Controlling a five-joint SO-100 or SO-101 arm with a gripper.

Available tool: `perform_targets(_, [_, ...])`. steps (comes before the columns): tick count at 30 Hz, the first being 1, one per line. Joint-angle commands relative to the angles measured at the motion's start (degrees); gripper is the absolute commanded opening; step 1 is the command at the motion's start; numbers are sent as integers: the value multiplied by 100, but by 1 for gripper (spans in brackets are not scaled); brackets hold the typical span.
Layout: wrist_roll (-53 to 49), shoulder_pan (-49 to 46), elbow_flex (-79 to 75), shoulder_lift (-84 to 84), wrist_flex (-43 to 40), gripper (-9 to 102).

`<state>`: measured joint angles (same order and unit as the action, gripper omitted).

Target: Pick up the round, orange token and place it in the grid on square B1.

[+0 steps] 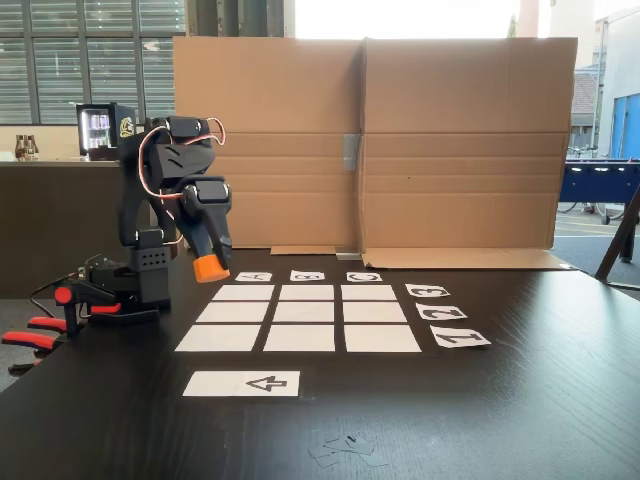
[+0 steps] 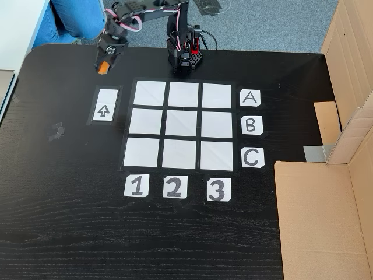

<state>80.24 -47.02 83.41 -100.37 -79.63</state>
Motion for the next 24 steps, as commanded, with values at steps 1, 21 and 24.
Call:
perform_targets(1, [-35, 457, 105, -765, -123, -1])
perform_targets(21, [729, 2505, 1450, -633, 501, -1])
perform_targets(24, [791, 2549, 1450, -246, 633, -1])
